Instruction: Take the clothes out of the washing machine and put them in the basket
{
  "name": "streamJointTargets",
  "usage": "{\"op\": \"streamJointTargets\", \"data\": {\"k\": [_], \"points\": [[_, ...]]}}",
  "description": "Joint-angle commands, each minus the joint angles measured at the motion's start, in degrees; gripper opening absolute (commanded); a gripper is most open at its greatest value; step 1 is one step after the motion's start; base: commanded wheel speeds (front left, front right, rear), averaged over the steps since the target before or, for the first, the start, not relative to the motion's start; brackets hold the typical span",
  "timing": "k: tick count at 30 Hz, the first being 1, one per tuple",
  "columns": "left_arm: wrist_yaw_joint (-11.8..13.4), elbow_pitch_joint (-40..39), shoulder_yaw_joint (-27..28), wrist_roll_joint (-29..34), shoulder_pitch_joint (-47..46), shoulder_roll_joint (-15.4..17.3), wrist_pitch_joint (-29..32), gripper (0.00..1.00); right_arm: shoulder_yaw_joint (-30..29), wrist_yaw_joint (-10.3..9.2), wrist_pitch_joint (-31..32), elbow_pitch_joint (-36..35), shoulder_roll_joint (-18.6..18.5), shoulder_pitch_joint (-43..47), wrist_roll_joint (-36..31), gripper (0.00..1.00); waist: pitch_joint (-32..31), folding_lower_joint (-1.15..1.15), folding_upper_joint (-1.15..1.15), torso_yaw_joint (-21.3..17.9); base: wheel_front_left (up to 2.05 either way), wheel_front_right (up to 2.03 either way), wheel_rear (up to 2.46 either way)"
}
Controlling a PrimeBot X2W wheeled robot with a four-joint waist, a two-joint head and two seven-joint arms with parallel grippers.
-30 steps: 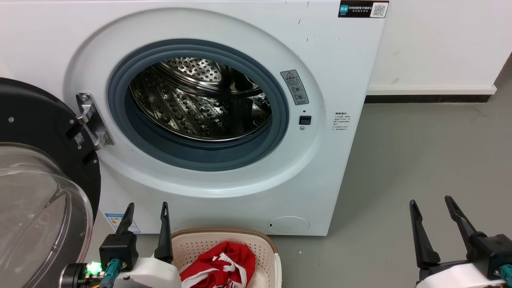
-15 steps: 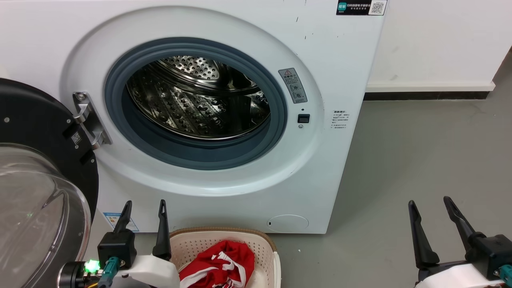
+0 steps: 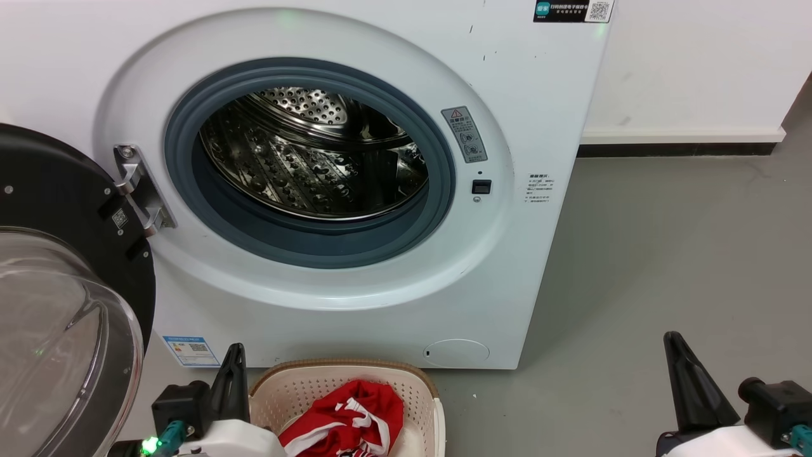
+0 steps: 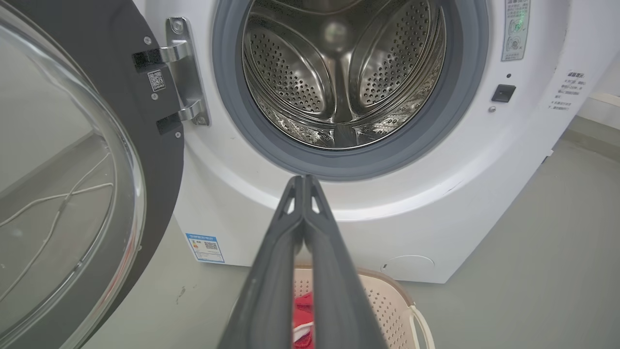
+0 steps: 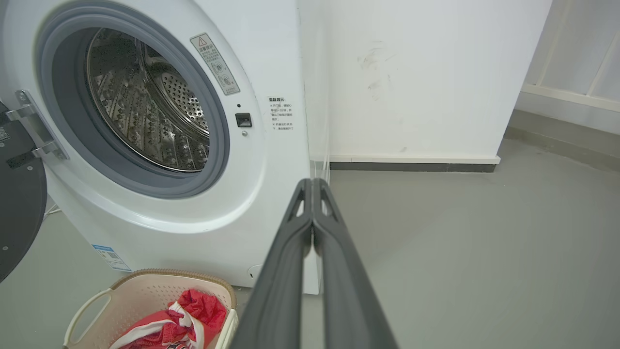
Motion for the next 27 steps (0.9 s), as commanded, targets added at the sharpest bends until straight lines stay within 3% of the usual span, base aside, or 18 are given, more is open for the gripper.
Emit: {"op": "streamJointTargets", "data": {"k": [1,7,27], "points": [[-0.6,-0.76,0.82,-2.83,-1.13,-0.02,0.32,0.0,0.14,0.0,-0.12,-0.24,-0.35,-1.04,3.4,0.0,0.03,0.0,0.0,0.0,0.0,0.0,0.0],[-2.68,0.67,2.37,-11.49,-2.28,-0.71,1.53,0.0,0.43,0.0,0.04,2.64,-1.02,-3.13,13.57,0.0,0.2,0.0,0.0,-0.03,0.0,0.0,0.0],[-7.09,3.6,5.77,-29.77,-4.66,-2.36,4.22,0.0,0.63,-0.01,0.59,8.16,-1.9,-6.94,34.61,0.0,0.63,0.0,0.0,-0.07,0.0,0.0,0.0]]}}
